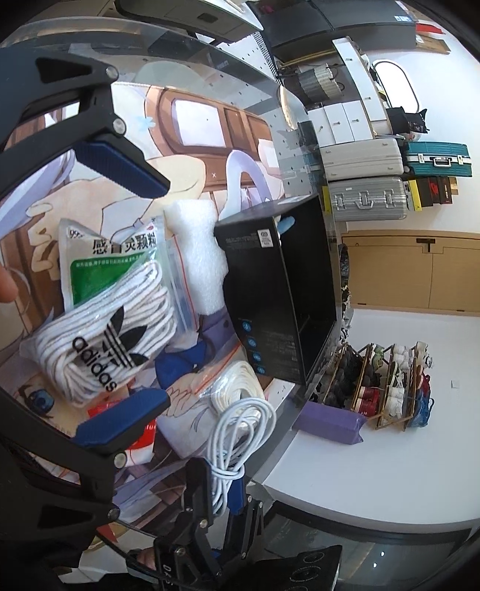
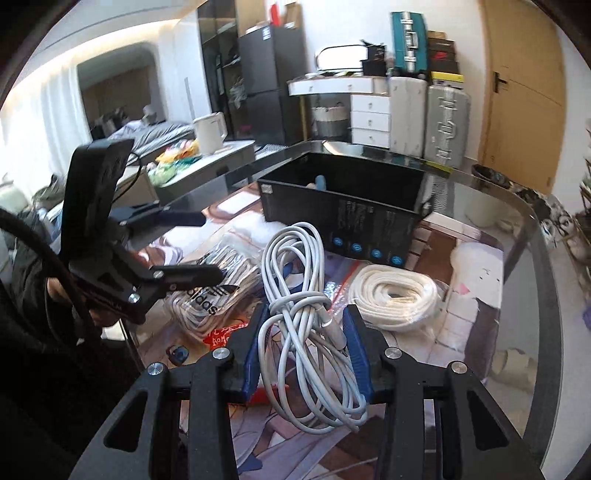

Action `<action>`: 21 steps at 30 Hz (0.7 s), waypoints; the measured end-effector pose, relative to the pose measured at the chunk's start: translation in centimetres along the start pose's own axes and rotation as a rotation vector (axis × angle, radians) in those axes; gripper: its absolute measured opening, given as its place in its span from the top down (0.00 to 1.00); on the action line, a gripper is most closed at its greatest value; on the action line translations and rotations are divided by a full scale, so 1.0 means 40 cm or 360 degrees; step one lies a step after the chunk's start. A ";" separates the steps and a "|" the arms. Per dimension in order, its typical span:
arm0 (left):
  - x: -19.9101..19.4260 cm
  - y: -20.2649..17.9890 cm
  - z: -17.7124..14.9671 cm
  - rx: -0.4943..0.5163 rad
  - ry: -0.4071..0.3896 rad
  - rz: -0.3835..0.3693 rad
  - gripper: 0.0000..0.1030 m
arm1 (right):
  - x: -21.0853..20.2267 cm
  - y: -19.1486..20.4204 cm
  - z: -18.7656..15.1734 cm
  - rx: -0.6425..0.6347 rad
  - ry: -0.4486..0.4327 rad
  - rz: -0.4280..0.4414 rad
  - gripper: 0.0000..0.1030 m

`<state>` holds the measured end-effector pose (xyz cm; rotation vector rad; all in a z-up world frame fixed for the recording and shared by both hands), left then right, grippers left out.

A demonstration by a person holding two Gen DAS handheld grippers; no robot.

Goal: Organize soft objects
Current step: 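Close the left tool on the adidas bag of laces while the right tool lifts the cable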

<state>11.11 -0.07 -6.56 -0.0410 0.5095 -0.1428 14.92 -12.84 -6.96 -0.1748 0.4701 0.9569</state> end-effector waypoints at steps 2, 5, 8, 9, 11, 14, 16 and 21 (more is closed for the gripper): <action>-0.006 -0.014 0.002 0.0003 0.0003 -0.0026 0.00 | -0.022 -0.011 -0.006 0.0057 -0.0035 -0.0029 0.60; -0.007 -0.043 0.001 0.0017 0.0016 -0.0091 0.00 | -0.039 -0.024 -0.019 0.0132 -0.0070 -0.0058 0.60; -0.003 -0.065 -0.005 0.0048 0.0028 -0.0118 0.01 | -0.053 -0.035 -0.032 0.0195 -0.0088 -0.0081 0.60; 0.000 -0.070 -0.008 0.0055 0.0036 -0.0122 0.02 | -0.055 -0.036 -0.035 0.0206 -0.0089 -0.0082 0.60; 0.002 -0.082 -0.011 0.0065 0.0035 -0.0143 0.07 | -0.057 -0.038 -0.039 0.0219 -0.0096 -0.0091 0.60; 0.008 -0.092 -0.019 0.0092 0.0049 -0.0146 0.16 | -0.061 -0.038 -0.045 0.0228 -0.0100 -0.0092 0.60; 0.015 -0.092 -0.026 0.0120 0.0070 -0.0126 0.21 | -0.058 -0.036 -0.045 0.0226 -0.0098 -0.0088 0.60; 0.038 -0.083 -0.051 0.0160 0.0142 -0.0065 0.31 | -0.045 -0.028 -0.042 0.0211 -0.0093 -0.0071 0.60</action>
Point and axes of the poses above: each gripper's, at about its wrist camera, not at the fingertips, and x roughly the way its jaws point, y to its left, z to its top, the point moved 9 cm from there along x, roughly the way its jaws point, and after that the axes turned 12 degrees about -y, right-handed, at the moved point
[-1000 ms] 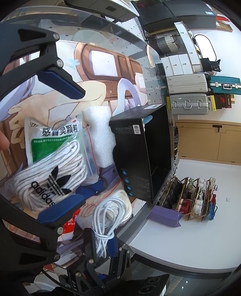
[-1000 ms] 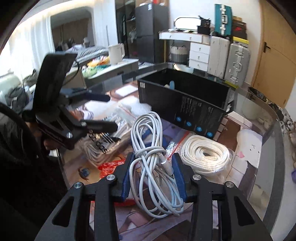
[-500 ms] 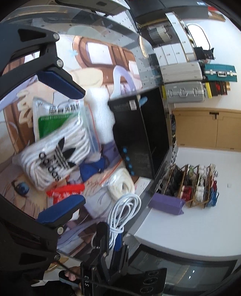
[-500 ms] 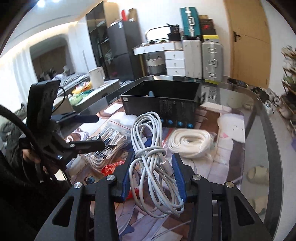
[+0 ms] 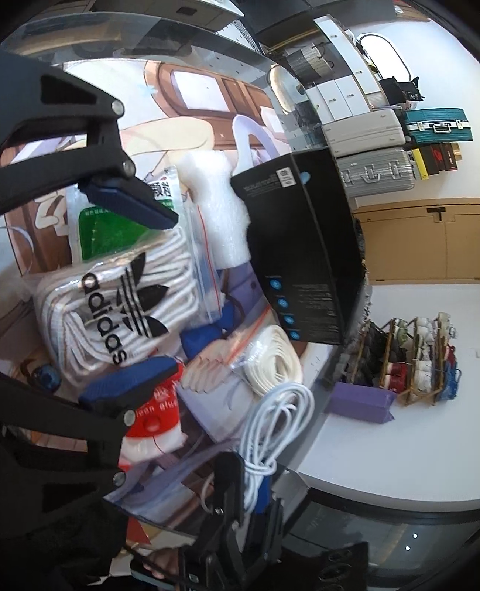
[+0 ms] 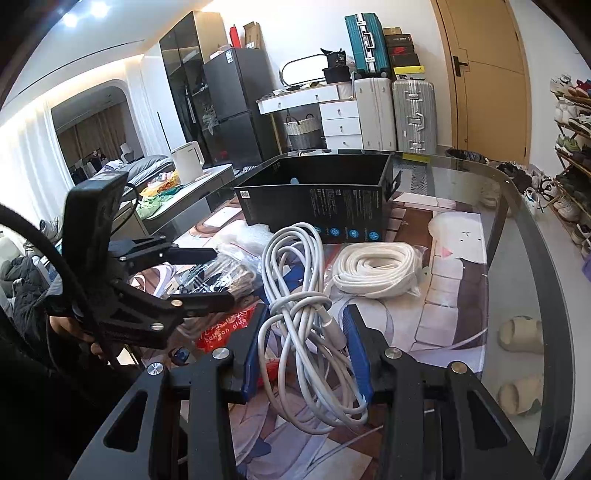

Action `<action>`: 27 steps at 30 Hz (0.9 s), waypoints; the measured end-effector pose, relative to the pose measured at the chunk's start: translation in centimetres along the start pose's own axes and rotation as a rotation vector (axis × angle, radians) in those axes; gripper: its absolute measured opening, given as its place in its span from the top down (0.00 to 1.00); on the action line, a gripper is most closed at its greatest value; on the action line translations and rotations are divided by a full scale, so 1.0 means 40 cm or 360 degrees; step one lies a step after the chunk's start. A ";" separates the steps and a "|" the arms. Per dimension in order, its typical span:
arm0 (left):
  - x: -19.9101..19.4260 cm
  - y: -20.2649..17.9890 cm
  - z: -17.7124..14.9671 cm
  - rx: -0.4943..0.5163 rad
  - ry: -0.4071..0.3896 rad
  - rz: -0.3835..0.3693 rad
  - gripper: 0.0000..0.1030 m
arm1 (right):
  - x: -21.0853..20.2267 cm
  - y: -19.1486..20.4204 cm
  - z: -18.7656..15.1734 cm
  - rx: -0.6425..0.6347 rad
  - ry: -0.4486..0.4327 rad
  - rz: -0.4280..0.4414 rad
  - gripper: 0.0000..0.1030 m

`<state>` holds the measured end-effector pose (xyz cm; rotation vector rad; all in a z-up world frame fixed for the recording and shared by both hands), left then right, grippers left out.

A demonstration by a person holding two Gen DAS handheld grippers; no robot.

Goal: Organize soft objects
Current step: 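Close the left tool on the adidas bag of laces while the right tool lifts the cable, then carry the cable and adidas bag over the black box and open both tools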

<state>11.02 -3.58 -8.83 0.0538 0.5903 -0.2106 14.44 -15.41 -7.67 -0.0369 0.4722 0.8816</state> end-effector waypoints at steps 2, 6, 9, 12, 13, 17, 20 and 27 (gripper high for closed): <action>0.006 0.000 -0.006 0.0022 0.0009 0.0014 0.39 | 0.005 0.004 0.000 -0.0006 0.0000 0.0008 0.60; 0.004 -0.006 -0.005 0.0038 0.0003 -0.0006 0.58 | 0.011 0.010 0.004 -0.0011 -0.0010 0.0016 0.60; -0.010 -0.008 0.007 0.0021 -0.0033 -0.0042 0.63 | 0.010 0.013 0.014 -0.0015 -0.0033 0.0022 0.60; -0.030 -0.005 0.028 -0.0011 -0.0101 -0.0071 0.63 | 0.008 0.016 0.027 -0.0009 -0.0068 0.0030 0.60; -0.040 -0.005 0.037 -0.0019 -0.0129 -0.0081 0.63 | 0.007 0.016 0.032 -0.0008 -0.0081 0.0032 0.60; -0.066 0.005 0.066 -0.0048 -0.0206 -0.0088 0.63 | 0.002 0.020 0.057 0.0010 -0.0147 0.0050 0.60; -0.078 0.021 0.093 -0.0083 -0.0262 -0.0067 0.63 | 0.005 0.023 0.083 0.0014 -0.0194 0.0048 0.60; -0.080 0.062 0.168 -0.0140 -0.0389 0.0002 0.63 | 0.034 0.017 0.144 0.0068 -0.0281 0.0035 0.60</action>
Point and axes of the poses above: each gripper's, at about its wrist camera, not at the fingertips, and x roughly the way its jaws point, y to its left, z to its top, the point moved 9 cm from there along x, roughly the way its jaws point, and after that the axes turned 12 degrees about -y, right-handed, at the moved point
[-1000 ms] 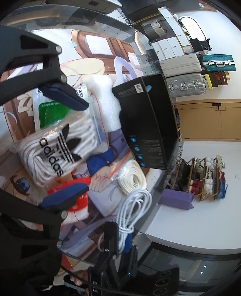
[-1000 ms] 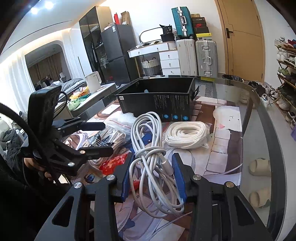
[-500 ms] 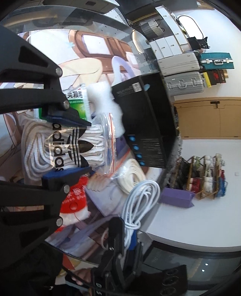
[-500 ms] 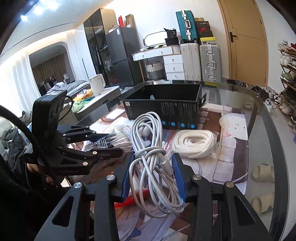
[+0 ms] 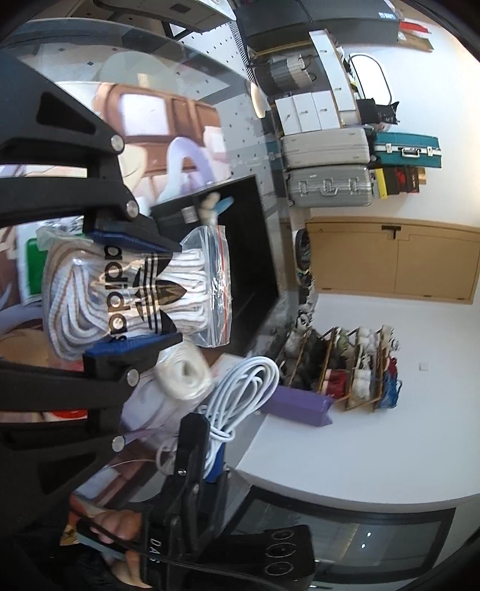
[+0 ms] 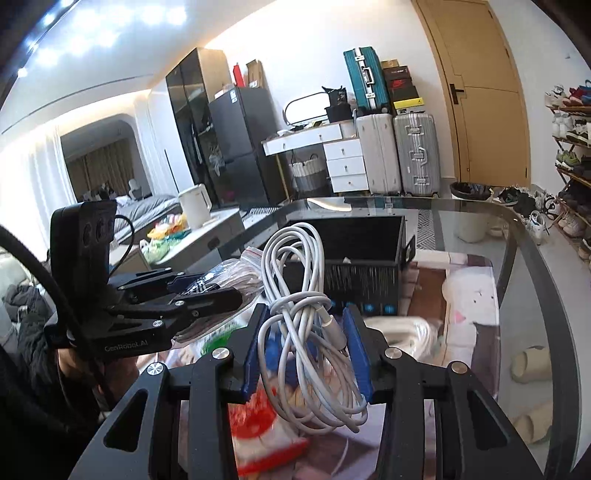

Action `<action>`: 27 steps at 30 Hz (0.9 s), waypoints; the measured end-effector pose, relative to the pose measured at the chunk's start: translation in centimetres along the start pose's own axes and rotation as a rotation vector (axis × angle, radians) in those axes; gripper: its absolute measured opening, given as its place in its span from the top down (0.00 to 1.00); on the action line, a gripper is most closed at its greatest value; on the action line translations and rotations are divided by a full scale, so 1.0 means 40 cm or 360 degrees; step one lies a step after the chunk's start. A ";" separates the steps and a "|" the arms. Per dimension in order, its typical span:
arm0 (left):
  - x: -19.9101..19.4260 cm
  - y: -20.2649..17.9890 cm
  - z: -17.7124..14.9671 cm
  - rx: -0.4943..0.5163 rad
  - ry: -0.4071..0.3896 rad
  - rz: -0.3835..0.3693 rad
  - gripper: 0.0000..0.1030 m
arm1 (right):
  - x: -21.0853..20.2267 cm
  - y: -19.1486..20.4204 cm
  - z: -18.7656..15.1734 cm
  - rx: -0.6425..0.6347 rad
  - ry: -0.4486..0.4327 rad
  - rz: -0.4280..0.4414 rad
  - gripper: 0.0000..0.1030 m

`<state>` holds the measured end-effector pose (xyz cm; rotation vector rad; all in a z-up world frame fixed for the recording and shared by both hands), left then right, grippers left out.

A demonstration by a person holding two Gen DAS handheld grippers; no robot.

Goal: Organize soft objects
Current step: 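Carry the cable and adidas bag over the black box and open both tools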

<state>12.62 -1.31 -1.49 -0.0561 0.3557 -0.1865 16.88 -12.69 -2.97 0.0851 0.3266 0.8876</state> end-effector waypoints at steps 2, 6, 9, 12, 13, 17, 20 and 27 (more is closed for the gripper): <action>0.014 0.011 0.015 -0.0014 -0.0015 0.0020 0.63 | 0.014 -0.005 0.018 0.0024 -0.0020 -0.0011 0.60; 0.046 0.043 0.052 -0.0055 -0.0052 0.0074 0.63 | 0.046 -0.020 0.059 0.0069 -0.0050 -0.0037 0.60; 0.071 0.067 0.072 -0.0092 -0.0074 0.0108 0.63 | 0.082 -0.032 0.093 0.0101 -0.0059 -0.0066 0.60; 0.101 0.095 0.091 -0.0124 -0.0085 0.0130 0.63 | 0.118 -0.040 0.115 0.0100 -0.0052 -0.0077 0.60; 0.112 0.103 0.096 -0.0127 -0.0085 0.0138 0.63 | 0.134 -0.041 0.122 0.0097 -0.0044 -0.0076 0.60; 0.154 0.134 0.099 -0.0143 -0.0060 0.0174 0.63 | 0.194 -0.052 0.134 0.0052 0.0015 -0.0107 0.60; 0.177 0.152 0.100 -0.0172 -0.0051 0.0192 0.63 | 0.233 -0.065 0.148 0.0040 0.0030 -0.0132 0.60; 0.233 0.168 0.092 -0.0145 0.0000 0.0225 0.62 | 0.299 -0.088 0.176 -0.0045 0.0039 -0.0177 0.60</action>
Point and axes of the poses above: each gripper's, at about its wrist camera, not at the fingertips, and x roughly the way its jaws point, y to its left, z to its top, the point moved 9 cm from there along x, roughly the way its jaws point, and after that the axes turned 12 degrees about -y, right-handed, at the moved point
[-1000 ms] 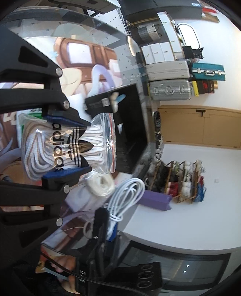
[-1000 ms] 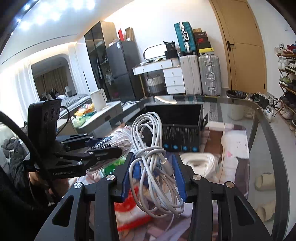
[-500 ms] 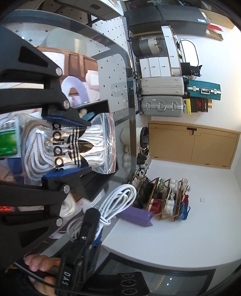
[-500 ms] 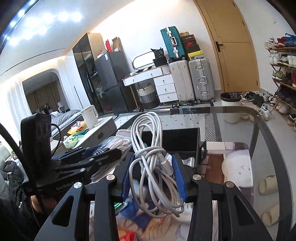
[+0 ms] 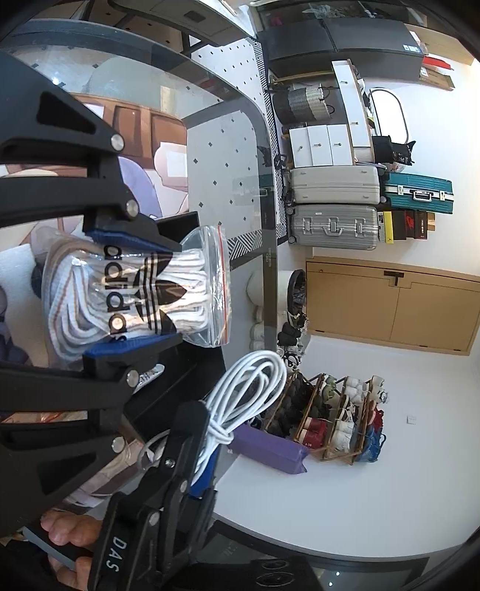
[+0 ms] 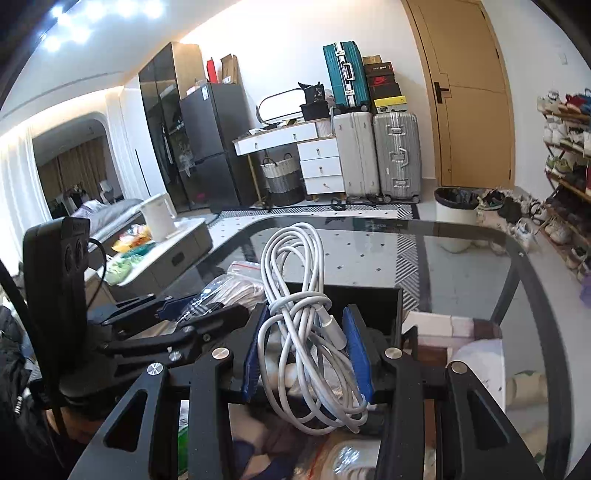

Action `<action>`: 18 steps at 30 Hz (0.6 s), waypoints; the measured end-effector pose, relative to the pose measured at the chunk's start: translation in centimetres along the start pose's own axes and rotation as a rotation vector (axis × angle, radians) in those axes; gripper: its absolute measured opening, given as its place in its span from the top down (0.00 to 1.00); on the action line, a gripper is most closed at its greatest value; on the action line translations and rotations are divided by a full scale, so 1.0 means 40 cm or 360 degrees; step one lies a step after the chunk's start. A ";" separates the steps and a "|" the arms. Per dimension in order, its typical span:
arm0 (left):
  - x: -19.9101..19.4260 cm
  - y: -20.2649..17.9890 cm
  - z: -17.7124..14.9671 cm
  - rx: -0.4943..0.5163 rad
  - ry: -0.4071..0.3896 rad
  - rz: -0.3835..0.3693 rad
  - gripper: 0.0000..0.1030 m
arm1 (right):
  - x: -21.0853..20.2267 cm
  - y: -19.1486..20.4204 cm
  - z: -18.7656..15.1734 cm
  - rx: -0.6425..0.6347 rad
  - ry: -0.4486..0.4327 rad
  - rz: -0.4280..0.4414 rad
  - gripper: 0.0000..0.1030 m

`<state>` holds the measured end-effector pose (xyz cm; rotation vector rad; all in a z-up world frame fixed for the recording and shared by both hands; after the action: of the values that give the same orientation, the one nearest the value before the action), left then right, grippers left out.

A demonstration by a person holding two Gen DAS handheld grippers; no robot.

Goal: Organize soft objects
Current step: 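Carry the cable and adidas bag over the black box and open both tools, then withdraw both tools from the box toward the remaining items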

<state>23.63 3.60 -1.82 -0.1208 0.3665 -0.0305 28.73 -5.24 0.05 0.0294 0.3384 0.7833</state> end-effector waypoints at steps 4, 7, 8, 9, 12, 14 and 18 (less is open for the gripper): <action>0.016 -0.002 0.000 0.0018 0.0008 0.0014 0.61 | 0.037 -0.026 -0.013 -0.0006 0.0053 -0.0025 0.59; 0.023 -0.003 -0.003 0.0042 0.0034 0.0031 0.56 | 0.050 -0.038 -0.030 -0.0008 0.0092 -0.0045 0.55; 0.021 -0.004 -0.004 0.0046 0.0038 0.0027 0.52 | 0.044 -0.044 -0.029 0.0000 0.0073 -0.0052 0.50; 0.019 -0.003 -0.002 0.0049 0.0037 0.0024 0.47 | 0.037 -0.048 -0.028 -0.0001 0.0060 -0.0056 0.44; -0.002 0.000 -0.001 0.0054 0.0016 0.0019 0.37 | 0.007 -0.058 -0.022 -0.0018 0.0034 -0.0075 0.22; -0.013 0.006 -0.006 0.0050 0.0027 0.0031 0.16 | -0.016 -0.069 -0.024 -0.0023 0.0034 -0.0098 0.11; -0.044 0.013 -0.014 0.0028 0.0004 0.0043 0.00 | -0.059 -0.075 -0.040 -0.0054 0.0051 -0.0101 0.01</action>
<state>21.80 4.14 -1.77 -0.0986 0.3701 -0.0068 28.75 -9.16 -1.23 -0.0252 0.3547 0.7272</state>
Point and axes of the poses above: each gripper's, at about its wrist camera, not at the fingertips, and x roughly the way its jaws point, y to its left, z to its top, the point moved 9 cm from there along x, roughly the way its jaws point, and after that the axes turned 12 degrees about -y, right-handed, at the moved point
